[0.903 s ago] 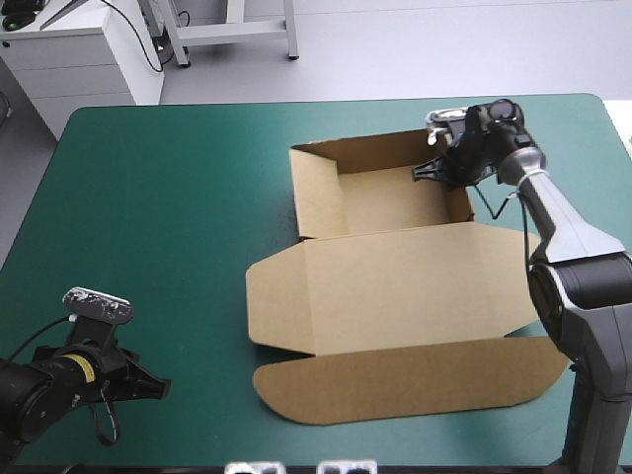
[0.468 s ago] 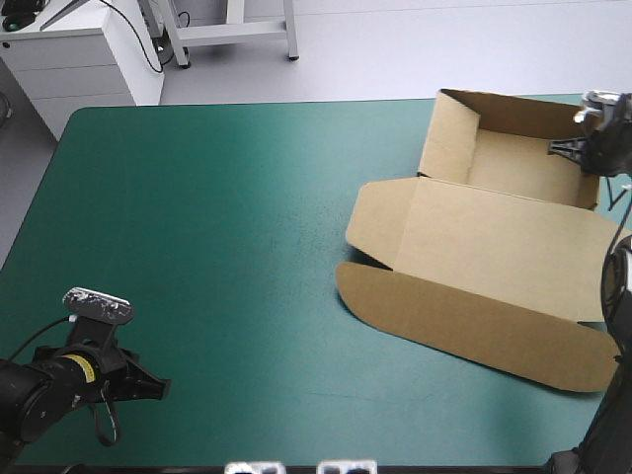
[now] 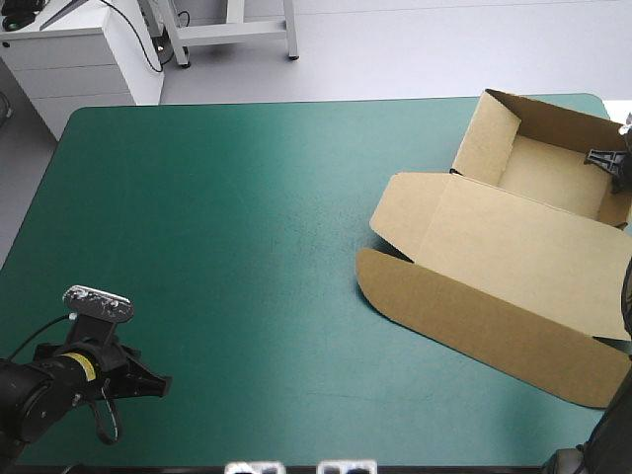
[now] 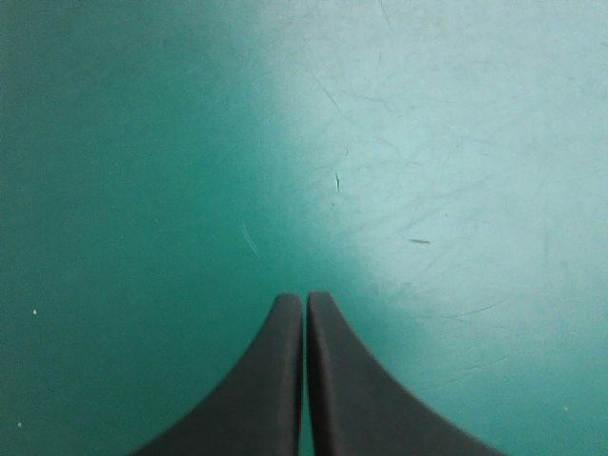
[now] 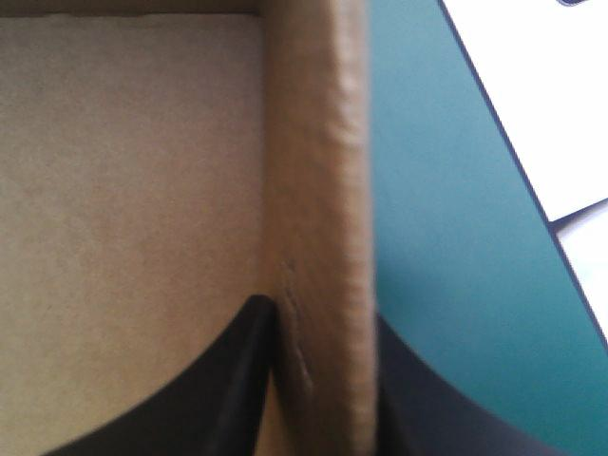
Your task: Fold the box
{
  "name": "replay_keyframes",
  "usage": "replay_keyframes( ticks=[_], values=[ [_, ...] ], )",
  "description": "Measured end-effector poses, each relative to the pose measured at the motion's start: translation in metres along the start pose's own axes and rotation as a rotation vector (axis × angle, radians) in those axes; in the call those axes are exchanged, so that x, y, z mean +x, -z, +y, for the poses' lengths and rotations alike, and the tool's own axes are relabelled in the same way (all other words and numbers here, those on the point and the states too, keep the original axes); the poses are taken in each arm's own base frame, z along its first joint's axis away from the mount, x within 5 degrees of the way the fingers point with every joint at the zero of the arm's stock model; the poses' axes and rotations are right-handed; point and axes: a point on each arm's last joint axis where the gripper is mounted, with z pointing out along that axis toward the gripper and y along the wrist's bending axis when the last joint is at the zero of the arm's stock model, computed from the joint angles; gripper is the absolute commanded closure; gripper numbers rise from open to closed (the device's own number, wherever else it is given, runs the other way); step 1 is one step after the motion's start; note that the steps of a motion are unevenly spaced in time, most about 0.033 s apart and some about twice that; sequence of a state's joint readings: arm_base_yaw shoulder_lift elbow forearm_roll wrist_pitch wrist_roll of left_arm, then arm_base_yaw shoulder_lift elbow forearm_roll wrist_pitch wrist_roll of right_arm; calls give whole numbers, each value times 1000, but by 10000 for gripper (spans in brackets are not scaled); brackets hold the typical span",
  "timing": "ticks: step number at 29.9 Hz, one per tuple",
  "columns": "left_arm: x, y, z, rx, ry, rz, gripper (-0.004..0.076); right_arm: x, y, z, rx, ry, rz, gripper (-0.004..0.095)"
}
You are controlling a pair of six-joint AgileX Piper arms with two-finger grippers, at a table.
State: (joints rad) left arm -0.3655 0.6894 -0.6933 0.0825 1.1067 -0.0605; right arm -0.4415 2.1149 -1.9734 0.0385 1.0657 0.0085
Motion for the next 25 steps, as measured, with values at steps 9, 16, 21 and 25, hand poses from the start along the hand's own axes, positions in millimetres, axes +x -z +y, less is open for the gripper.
replay_keyframes(
  ticks=[9,16,21,25],
  values=[
    [-2,0,0,4,1,-17,732,-2,7,-1,11,-14,-24,21],
    [-3,0,0,5,1,-34,732,-2,65,2,0,34,-100,561],
    [-7,0,-1,7,1,-73,732,5,116,13,-105,73,-149,910],
    [-8,0,0,4,-1,-90,732,13,147,26,-235,123,-175,910]
  ],
)
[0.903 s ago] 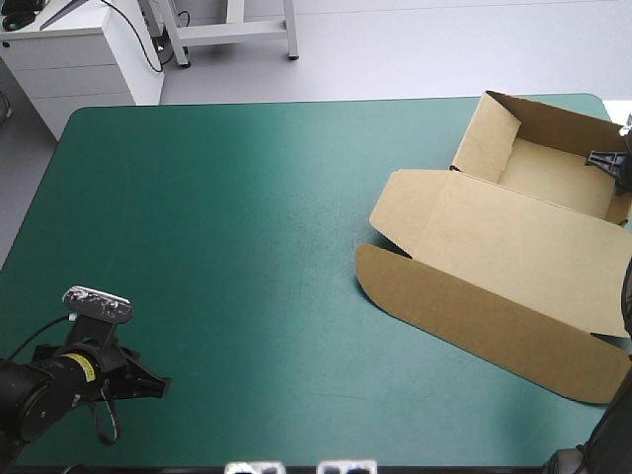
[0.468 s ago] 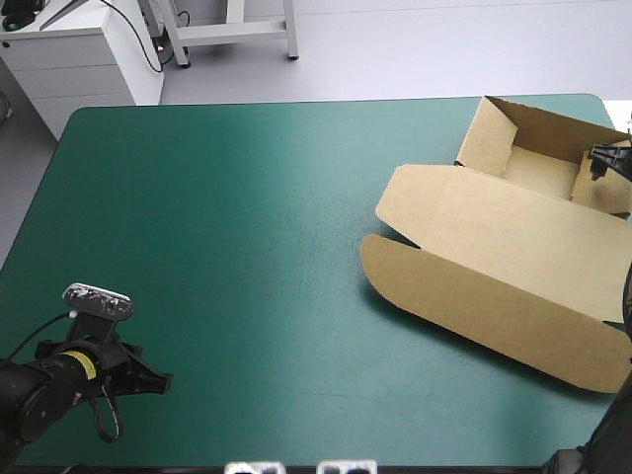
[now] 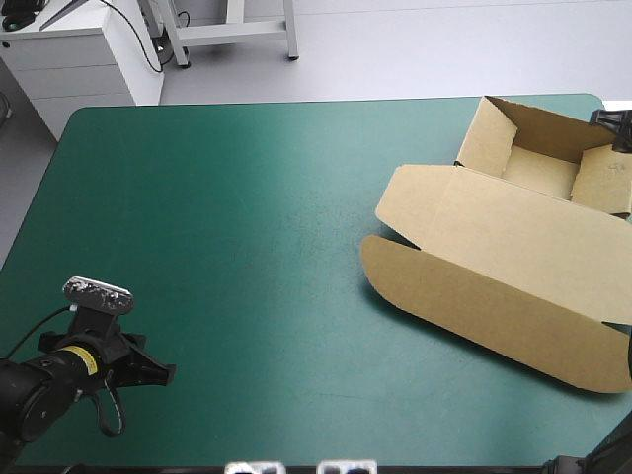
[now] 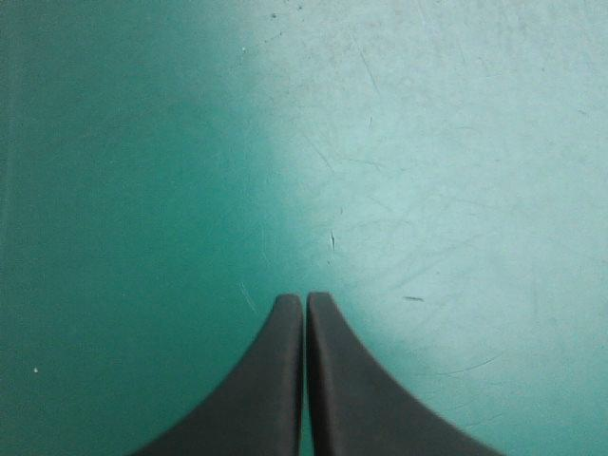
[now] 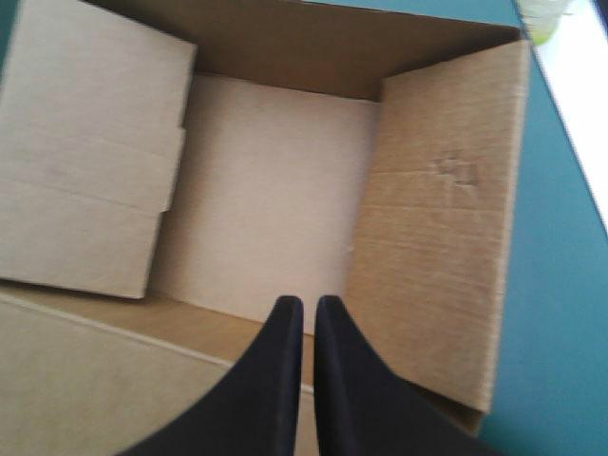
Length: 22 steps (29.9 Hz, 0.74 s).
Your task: Fold the box
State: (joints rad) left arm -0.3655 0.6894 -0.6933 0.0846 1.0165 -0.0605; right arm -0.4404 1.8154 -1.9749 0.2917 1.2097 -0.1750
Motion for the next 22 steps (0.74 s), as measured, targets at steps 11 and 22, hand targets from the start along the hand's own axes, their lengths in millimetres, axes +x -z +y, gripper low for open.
replay_keyframes(
  ticks=[11,22],
  values=[
    [0,0,1,-9,-6,-5,732,8,55,73,-128,186,-82,910],
    [-1,0,1,-11,-3,-13,732,79,134,167,-299,485,-163,910]
  ],
)
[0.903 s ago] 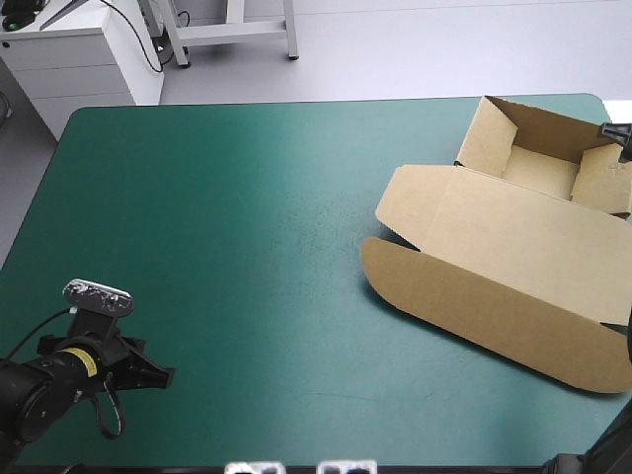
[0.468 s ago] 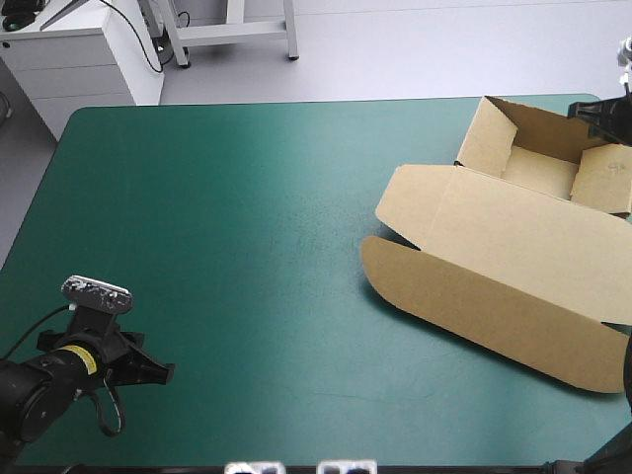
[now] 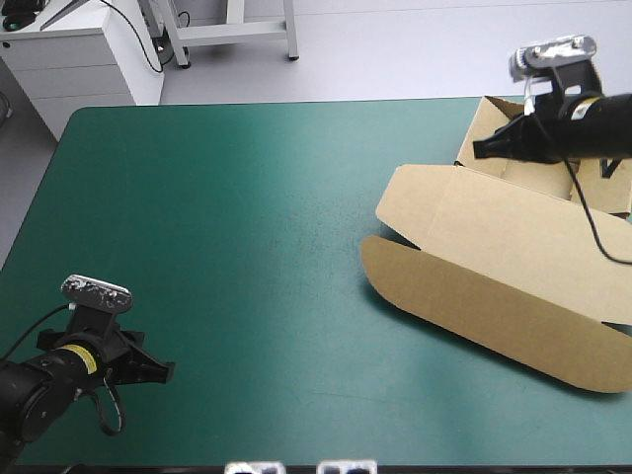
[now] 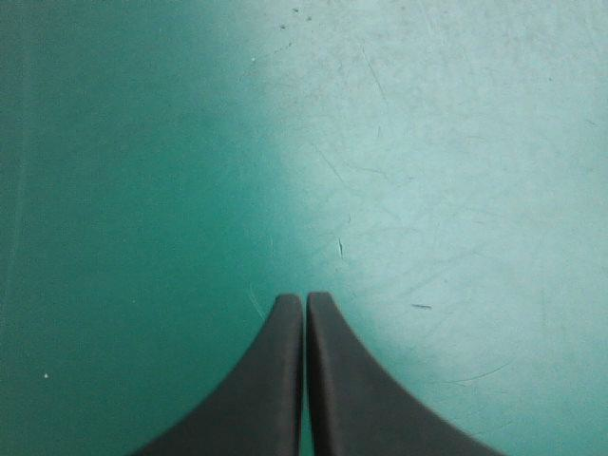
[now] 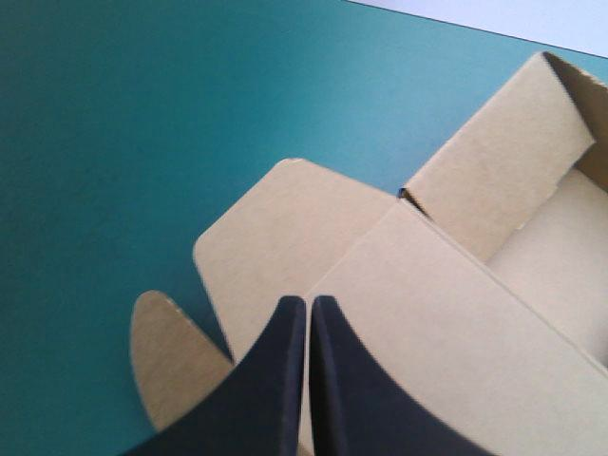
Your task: Fold the box
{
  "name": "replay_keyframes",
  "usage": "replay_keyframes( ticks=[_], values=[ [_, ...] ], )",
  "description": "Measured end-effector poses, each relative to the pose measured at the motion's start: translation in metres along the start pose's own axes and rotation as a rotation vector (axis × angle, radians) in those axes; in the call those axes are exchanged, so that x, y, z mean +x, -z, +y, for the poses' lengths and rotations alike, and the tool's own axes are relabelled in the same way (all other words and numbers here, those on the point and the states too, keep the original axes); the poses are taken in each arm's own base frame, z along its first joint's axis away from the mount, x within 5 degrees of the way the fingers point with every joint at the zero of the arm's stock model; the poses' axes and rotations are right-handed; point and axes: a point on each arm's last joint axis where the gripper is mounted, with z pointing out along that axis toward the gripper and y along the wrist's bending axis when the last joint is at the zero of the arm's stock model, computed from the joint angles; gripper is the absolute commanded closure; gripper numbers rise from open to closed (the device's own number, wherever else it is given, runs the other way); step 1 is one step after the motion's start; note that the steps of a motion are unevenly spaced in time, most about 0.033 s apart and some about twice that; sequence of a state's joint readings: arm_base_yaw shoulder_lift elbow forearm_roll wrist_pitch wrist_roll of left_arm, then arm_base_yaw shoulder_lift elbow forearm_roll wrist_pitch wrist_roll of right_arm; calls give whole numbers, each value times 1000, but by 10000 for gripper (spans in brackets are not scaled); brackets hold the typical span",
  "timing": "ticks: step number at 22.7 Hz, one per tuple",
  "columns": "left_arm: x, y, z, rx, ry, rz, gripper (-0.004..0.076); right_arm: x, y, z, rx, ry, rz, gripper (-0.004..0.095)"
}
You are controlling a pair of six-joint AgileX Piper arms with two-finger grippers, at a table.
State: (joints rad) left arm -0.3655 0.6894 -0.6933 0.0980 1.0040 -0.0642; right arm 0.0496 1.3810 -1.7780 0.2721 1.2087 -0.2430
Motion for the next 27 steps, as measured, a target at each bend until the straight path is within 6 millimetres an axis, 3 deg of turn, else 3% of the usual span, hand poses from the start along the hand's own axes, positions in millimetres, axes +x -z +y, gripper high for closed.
replay_keyframes(
  ticks=[5,7,9,12,16,20,22,27],
  values=[
    [-1,0,0,3,1,-14,732,49,19,33,-52,43,-62,910],
    [-2,0,-1,16,10,-22,732,75,26,39,-56,40,-98,910],
    [-2,-2,-3,36,25,-29,732,115,34,43,-55,25,-134,910],
    [4,-8,-5,50,33,-4,732,177,30,46,-49,15,-115,910],
    [12,-15,-6,52,34,19,732,226,23,47,-48,26,-82,910],
    [31,-15,-6,55,23,-14,732,287,9,49,-49,37,-48,911],
    [37,-13,-6,60,4,-39,732,298,9,49,-46,42,-69,911],
    [48,-18,-7,68,-3,-34,732,302,20,52,-44,54,-155,928]
  ],
)
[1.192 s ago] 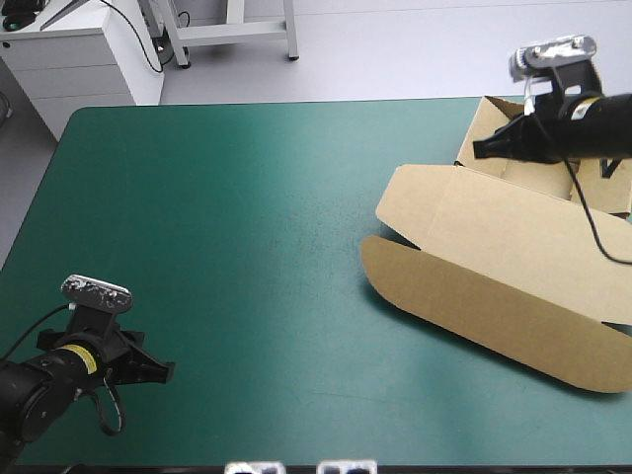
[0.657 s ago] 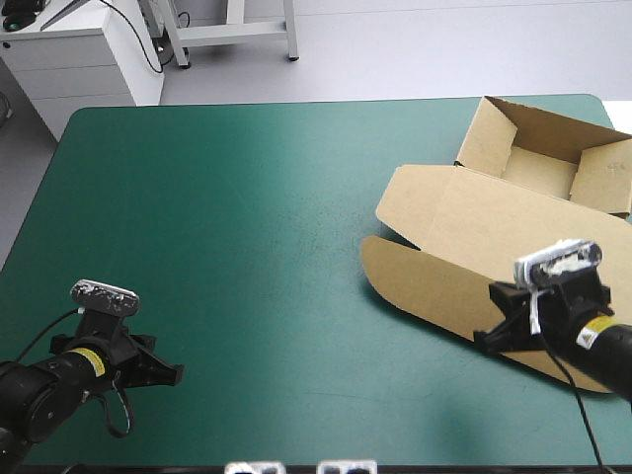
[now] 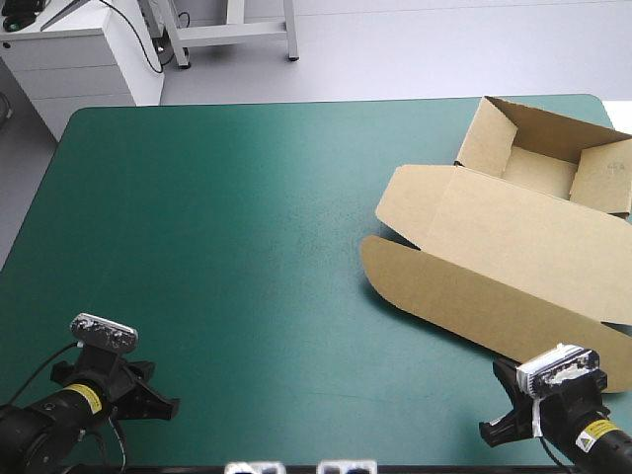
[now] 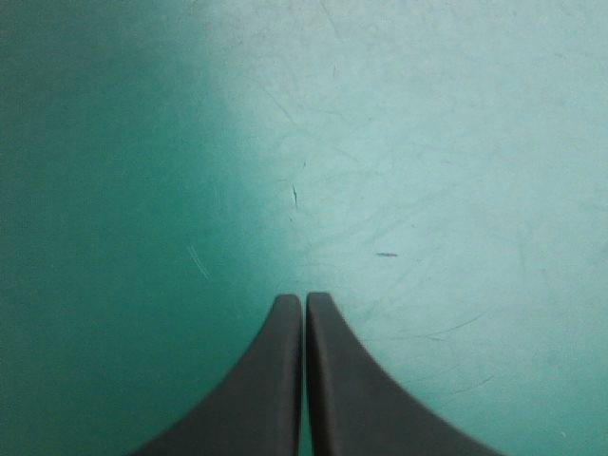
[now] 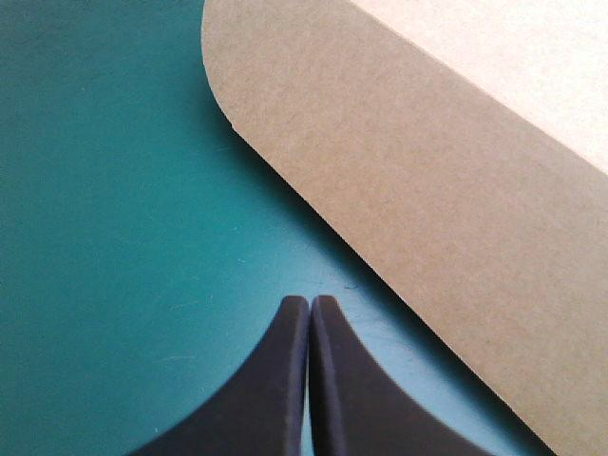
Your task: Fold the box
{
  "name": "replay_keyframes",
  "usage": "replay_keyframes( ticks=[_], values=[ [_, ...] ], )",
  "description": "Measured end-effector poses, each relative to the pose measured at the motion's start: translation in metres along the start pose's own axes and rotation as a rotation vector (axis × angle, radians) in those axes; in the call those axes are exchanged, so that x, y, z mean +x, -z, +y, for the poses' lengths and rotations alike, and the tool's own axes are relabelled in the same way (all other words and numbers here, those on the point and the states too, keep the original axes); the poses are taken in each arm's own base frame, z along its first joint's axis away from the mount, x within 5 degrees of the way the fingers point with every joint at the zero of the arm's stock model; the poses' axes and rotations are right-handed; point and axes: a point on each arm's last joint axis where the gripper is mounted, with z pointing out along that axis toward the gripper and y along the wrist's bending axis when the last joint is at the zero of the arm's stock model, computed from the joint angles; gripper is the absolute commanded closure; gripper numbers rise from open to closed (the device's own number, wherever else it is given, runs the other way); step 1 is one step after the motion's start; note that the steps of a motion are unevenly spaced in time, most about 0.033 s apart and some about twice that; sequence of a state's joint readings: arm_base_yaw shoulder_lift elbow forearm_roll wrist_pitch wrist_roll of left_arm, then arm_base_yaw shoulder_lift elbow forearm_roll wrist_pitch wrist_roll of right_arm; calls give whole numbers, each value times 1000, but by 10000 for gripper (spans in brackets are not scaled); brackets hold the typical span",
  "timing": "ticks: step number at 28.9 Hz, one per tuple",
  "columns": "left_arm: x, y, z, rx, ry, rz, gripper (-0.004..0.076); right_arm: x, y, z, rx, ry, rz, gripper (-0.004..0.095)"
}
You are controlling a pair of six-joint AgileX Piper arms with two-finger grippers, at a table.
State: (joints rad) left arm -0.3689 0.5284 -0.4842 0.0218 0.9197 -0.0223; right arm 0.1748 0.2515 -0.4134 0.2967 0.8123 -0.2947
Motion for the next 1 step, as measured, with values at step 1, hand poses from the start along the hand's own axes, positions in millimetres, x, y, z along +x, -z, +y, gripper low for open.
replay_keyframes(
  ticks=[1],
  values=[
    [1,-1,0,1,1,4,732,0,0,0,0,0,-1,927]
  ],
)
